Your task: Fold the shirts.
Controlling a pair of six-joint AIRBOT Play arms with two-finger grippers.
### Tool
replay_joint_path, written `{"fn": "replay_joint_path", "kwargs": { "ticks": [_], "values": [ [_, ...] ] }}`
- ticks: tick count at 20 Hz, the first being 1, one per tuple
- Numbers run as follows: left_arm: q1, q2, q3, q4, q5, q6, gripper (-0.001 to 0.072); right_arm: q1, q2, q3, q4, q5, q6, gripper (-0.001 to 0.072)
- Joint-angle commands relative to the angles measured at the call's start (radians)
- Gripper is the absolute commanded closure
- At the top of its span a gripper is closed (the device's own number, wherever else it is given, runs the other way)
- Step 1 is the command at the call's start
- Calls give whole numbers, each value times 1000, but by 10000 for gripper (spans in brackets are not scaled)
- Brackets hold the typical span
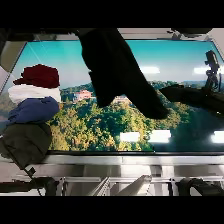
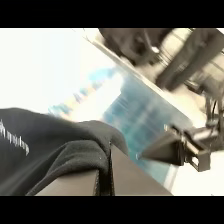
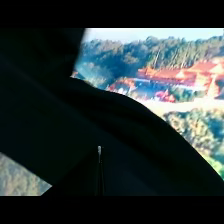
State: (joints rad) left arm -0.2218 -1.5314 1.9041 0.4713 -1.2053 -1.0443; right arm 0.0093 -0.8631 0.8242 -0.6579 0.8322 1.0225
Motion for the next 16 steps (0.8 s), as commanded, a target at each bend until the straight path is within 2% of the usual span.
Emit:
{"fn": "replay_joint_path", "kwargs": {
  "ticks": [1, 4, 5, 7, 8, 10, 13, 16],
  "values": [
    [-34, -18, -126, -19, -14, -14, 684, -1, 86, 1, -146, 45, 87, 687],
    [-20, -67, -237, -18, -22, -11, 690, -1, 84, 1, -221, 124, 164, 687],
    [-11, -84, -262, -17, -40, -11, 515, -1, 76, 1, -222, 151, 174, 649],
    [26, -114, -274, 22, -82, -13, 17, -1, 70, 1, -222, 165, 214, 184],
    [51, -117, -274, 59, -104, -23, -3, -2, 71, 1, -222, 166, 246, 134],
    [114, -116, -274, 147, -147, -48, -4, -23, 68, 1, -226, 206, 296, 138],
    [189, -119, -278, 380, -235, -133, -3, -77, 58, -20, -240, 261, 343, 140],
    [229, -119, -385, 418, -194, -133, -3, -83, 54, -103, -239, 254, 381, 140]
  ]
}}
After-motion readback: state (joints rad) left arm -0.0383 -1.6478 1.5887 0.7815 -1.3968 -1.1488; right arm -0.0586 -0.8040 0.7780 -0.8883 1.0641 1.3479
